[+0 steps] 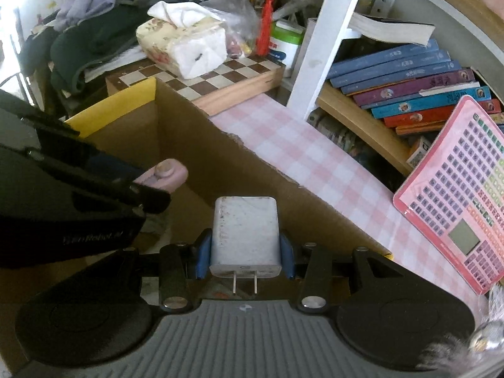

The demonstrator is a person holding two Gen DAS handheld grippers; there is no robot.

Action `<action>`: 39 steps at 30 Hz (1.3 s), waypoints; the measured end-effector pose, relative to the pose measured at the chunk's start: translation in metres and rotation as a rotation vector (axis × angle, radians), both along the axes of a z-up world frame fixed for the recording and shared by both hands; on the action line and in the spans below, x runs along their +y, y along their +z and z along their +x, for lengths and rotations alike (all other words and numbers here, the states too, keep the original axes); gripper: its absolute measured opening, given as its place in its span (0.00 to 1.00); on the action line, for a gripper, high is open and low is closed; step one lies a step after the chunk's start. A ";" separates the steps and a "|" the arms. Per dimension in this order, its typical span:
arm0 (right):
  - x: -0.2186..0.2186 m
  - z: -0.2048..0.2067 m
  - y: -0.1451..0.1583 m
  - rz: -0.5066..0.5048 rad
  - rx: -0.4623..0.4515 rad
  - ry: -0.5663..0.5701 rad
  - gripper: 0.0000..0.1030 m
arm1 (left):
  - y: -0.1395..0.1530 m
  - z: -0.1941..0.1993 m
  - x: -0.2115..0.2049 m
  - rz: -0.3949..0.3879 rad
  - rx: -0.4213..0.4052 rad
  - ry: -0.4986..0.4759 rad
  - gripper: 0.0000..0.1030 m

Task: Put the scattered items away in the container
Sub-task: 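Open both tools to drop the tube and charger into the box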

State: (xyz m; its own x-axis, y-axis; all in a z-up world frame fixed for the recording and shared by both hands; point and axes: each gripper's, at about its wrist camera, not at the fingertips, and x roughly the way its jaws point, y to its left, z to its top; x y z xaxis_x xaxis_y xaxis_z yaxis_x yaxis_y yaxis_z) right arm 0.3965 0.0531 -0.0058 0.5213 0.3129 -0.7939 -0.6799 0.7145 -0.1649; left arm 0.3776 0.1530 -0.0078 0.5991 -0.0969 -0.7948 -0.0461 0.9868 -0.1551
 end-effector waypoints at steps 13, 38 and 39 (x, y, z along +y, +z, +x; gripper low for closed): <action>-0.015 -0.017 0.016 0.075 -0.028 -0.064 0.64 | 0.018 -0.024 -0.004 0.014 -0.085 0.016 0.60; -0.130 -0.224 0.085 0.320 -0.247 -0.303 0.73 | 0.080 -0.229 -0.013 0.045 -0.363 -0.017 0.88; -0.133 -0.232 0.083 0.324 -0.247 -0.322 0.73 | 0.079 -0.236 -0.013 0.046 -0.363 -0.013 0.88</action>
